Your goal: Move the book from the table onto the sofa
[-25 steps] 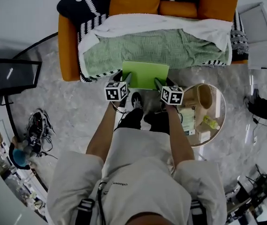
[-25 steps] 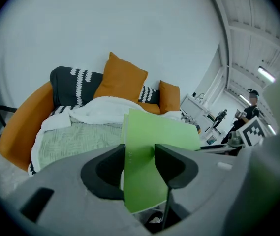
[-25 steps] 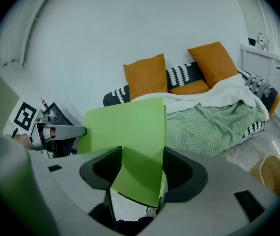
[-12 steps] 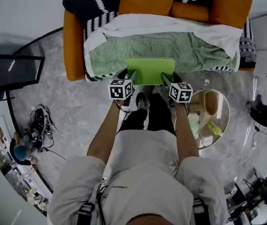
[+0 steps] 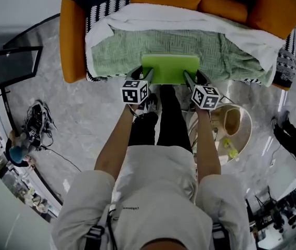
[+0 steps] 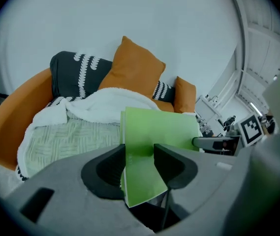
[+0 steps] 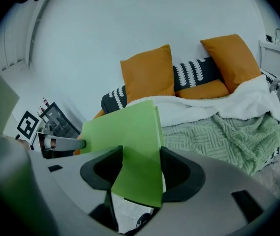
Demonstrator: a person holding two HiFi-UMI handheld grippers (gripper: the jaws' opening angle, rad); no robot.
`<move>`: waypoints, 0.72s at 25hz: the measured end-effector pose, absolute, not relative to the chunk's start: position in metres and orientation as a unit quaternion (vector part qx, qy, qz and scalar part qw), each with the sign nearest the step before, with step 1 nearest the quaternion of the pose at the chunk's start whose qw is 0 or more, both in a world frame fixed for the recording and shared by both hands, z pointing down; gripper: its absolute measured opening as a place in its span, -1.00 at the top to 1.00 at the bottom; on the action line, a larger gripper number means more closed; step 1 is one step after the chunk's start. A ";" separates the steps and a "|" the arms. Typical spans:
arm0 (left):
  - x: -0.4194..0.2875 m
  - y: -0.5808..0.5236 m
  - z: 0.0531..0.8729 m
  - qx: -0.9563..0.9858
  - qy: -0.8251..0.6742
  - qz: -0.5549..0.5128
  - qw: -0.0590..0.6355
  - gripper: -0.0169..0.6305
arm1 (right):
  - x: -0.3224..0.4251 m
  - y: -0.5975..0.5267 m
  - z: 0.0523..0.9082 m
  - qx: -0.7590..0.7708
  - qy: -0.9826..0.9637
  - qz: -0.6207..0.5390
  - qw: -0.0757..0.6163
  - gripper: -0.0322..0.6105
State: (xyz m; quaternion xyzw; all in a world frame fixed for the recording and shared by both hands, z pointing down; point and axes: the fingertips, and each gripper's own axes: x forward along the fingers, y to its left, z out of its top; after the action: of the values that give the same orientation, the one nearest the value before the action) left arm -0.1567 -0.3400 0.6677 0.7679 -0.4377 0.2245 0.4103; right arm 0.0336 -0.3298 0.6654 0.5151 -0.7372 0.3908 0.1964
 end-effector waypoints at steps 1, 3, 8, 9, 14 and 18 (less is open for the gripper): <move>-0.157 -0.343 0.679 0.762 -0.440 0.226 0.418 0.37 | 0.033 -0.335 0.676 0.510 -0.737 0.394 0.201 0.17; -0.158 -0.347 0.700 0.752 -0.443 0.231 0.431 0.37 | 0.032 -0.342 0.697 0.499 -0.737 0.401 0.215 0.17; -0.161 -0.366 0.745 0.730 -0.455 0.247 0.447 0.37 | 0.029 -0.363 0.747 0.481 -0.732 0.421 0.235 0.17; -0.161 -0.373 0.755 0.725 -0.459 0.251 0.447 0.37 | 0.029 -0.370 0.757 0.480 -0.730 0.426 0.235 0.17; -0.162 -0.395 0.790 0.702 -0.475 0.271 0.456 0.37 | 0.027 -0.395 0.799 0.467 -0.723 0.448 0.241 0.17; -0.161 -0.418 0.813 0.697 -0.474 0.278 0.461 0.37 | 0.028 -0.417 0.822 0.464 -0.717 0.460 0.244 0.17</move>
State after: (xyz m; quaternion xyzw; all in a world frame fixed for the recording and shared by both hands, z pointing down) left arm -0.1610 -0.4176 0.8131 0.6970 -0.4740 0.2777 0.4608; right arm 0.0282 -0.4168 0.8222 0.4635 -0.7171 0.4595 0.2445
